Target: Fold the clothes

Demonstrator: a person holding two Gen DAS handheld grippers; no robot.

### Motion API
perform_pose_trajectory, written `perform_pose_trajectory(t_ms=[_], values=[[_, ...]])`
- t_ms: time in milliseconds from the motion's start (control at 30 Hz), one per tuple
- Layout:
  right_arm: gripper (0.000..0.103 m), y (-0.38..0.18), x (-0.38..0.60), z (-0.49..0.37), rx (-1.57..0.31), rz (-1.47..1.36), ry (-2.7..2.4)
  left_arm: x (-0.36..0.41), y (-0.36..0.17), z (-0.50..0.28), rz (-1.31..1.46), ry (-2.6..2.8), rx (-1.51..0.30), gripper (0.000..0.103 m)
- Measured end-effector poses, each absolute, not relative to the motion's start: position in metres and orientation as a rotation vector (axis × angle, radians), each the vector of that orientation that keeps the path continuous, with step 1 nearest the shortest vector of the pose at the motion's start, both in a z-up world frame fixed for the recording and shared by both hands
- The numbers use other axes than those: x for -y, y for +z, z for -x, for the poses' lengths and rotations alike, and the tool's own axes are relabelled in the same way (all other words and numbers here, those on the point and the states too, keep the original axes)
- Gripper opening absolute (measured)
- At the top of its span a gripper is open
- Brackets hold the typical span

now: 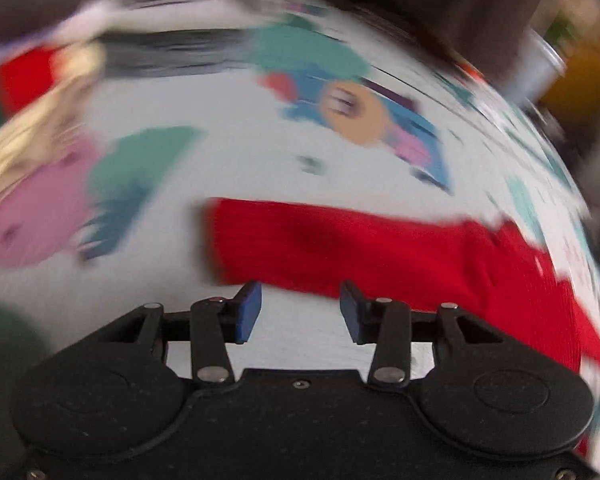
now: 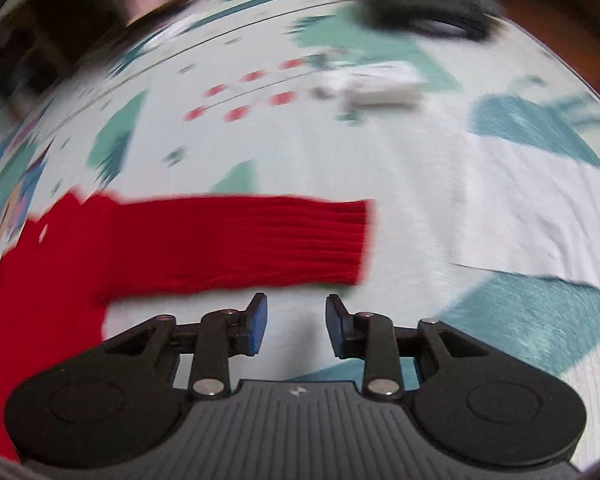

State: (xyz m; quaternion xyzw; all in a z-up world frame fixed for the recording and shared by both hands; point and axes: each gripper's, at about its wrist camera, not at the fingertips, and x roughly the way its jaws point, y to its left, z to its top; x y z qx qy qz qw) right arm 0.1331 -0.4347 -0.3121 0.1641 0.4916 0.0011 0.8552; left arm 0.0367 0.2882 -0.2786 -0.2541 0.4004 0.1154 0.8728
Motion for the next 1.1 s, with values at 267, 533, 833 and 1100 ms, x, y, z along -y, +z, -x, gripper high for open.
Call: perform_pose_trajectory(t_ms=[267,533,833,1100], values=[[0.039,-0.318,0.474,-0.14,-0.962,-0.457,-0.088,-0.318,-0.285,-0.045,0.704,0.312,-0.786,0.047],[0.044,-0.323,0.438,-0.162,-1.03,-0.232,-0.042,-0.309,-0.268,-0.067,0.618,0.276,-0.797,0.003],[0.055,-0.312,0.434,-0.157,-0.967,-0.127,-0.062,-0.278,-0.263,-0.073,0.149,0.344,-0.855,0.037],[0.045,-0.301,0.394,-0.155,-0.84,0.015,0.119,-0.204,-0.272,-0.099,0.072,0.048,-0.784,0.038]])
